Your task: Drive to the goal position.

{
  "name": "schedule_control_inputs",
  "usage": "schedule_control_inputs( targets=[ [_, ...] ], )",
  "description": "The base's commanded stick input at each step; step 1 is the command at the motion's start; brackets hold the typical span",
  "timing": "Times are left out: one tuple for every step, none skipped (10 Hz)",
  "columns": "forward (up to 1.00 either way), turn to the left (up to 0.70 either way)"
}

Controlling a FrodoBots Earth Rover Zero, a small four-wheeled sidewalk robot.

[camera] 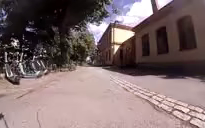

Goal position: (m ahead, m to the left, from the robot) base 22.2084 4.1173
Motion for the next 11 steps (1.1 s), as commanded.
schedule_control_inputs(
  targets=[
    [0.85, 0.00],
    [0.85, 0.00],
    [0.85, 0.00],
    [0.85, 0.00],
    [0.85, 0.00],
    [0.85, 0.00],
    [0.85, 0.00],
    [0.85, 0.00],
    [0.85, 0.00],
    [0.85, 0.00],
    [0.85, 0.00]
  ],
)
